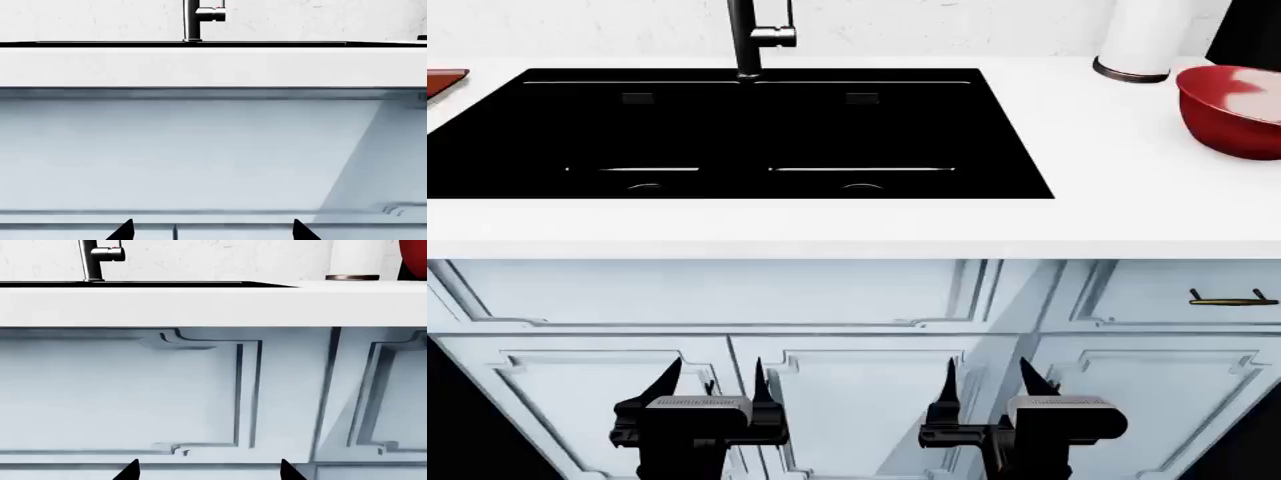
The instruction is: Move the fresh-baked cupcake off the tray onto the counter, and place the bowl used for mixing into the sink.
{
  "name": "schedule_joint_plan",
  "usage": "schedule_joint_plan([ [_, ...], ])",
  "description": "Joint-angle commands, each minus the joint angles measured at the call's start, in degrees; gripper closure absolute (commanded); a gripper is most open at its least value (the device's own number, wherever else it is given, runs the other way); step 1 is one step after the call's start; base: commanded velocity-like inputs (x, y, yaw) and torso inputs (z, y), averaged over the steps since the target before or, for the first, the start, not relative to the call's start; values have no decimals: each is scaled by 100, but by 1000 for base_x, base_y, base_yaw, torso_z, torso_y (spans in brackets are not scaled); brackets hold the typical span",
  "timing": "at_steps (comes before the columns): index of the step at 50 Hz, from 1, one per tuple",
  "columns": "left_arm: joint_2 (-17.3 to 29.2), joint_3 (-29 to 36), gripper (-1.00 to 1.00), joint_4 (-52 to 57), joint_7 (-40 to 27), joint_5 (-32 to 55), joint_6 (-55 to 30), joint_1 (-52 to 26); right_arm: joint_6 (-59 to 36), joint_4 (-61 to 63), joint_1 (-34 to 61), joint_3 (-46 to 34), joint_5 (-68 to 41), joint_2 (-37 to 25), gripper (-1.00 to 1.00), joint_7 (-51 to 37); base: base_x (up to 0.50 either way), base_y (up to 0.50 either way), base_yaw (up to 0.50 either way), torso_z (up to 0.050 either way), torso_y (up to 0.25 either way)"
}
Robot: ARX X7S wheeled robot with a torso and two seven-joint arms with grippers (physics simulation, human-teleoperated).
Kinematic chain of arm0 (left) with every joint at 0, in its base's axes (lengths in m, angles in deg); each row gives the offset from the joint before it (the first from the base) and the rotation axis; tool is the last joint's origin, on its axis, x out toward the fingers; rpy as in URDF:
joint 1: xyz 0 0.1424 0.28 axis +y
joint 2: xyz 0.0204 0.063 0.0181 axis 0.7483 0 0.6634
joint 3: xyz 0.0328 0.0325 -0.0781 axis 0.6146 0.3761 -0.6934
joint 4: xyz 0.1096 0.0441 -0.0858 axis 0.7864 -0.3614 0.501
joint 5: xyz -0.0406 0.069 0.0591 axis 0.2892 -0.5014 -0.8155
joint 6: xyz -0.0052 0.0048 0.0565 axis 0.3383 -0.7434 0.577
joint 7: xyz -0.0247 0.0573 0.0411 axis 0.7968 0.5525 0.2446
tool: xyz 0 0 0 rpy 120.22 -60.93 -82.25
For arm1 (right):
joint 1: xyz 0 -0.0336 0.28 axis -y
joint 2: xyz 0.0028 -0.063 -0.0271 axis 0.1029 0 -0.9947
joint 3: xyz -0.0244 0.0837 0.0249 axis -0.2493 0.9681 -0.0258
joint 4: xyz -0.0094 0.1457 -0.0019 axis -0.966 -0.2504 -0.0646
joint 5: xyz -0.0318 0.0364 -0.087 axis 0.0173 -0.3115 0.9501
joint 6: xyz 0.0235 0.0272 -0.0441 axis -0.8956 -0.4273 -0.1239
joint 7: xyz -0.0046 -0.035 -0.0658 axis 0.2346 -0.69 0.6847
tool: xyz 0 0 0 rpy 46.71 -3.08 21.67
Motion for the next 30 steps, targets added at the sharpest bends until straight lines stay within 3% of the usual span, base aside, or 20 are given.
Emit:
schedule_joint_plan([
  [1,89,107,-100,-77,-100,94,39,-27,-51,64,-23,-96,-169,-94,-100,-53,0,0,0,0,0],
  [25,395,466,-100,-43,-411,397,-116,-35,-97,125,-22,-439,-565,-388,-100,-375,0,-3,0,0,0],
  [30,430,505,-100,-66,-447,438,-89,-46,-172,186,-20,-476,-636,-418,-100,-416,0,-500,0,0,0],
])
